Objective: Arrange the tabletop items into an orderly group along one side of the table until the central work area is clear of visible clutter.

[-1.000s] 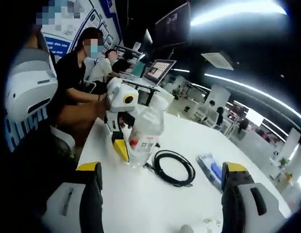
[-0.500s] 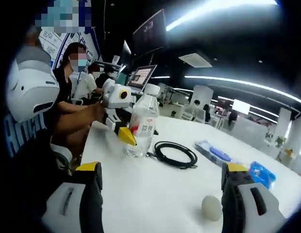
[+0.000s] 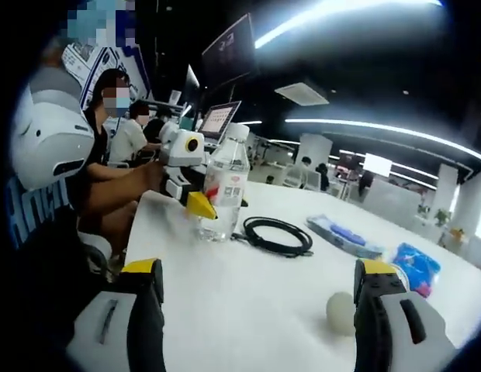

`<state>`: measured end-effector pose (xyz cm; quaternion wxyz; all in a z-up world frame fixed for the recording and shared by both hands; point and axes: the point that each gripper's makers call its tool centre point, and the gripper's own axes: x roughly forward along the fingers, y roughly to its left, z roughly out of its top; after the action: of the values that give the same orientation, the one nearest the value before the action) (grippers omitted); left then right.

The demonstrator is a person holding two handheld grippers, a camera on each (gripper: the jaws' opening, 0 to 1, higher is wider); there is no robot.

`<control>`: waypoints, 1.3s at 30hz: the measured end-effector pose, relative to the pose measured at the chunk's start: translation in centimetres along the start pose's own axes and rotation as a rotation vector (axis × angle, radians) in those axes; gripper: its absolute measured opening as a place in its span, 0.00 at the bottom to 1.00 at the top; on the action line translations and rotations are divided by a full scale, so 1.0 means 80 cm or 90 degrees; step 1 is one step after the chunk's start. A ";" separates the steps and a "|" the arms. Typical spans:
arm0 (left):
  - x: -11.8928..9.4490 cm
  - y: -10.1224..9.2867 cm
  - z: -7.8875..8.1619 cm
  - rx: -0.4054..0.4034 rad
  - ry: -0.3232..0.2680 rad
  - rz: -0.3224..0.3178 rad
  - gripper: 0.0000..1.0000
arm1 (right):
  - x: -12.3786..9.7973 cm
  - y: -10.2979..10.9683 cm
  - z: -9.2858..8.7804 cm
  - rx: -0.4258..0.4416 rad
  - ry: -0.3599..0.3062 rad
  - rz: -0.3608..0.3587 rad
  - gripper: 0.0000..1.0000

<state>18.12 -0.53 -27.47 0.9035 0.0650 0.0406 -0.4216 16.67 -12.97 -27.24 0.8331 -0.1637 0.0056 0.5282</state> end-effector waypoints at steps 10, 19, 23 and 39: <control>-0.002 0.001 0.000 0.001 -0.009 0.012 0.41 | -0.003 -0.004 -0.002 0.018 0.004 -0.012 1.00; -0.007 0.005 0.000 -0.009 -0.018 0.021 0.39 | -0.023 -0.010 0.000 0.024 0.007 -0.052 1.00; -0.011 0.006 -0.001 -0.009 -0.016 0.026 0.39 | -0.031 -0.012 0.002 0.024 0.003 -0.063 1.00; -0.023 0.013 0.009 -0.037 -0.041 0.003 0.38 | -0.041 -0.023 -0.006 0.041 0.000 -0.084 1.00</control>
<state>17.72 1.43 -26.41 0.9068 0.0253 0.0237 -0.4202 16.95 -16.72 -26.61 0.8709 -0.1371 0.0115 0.4718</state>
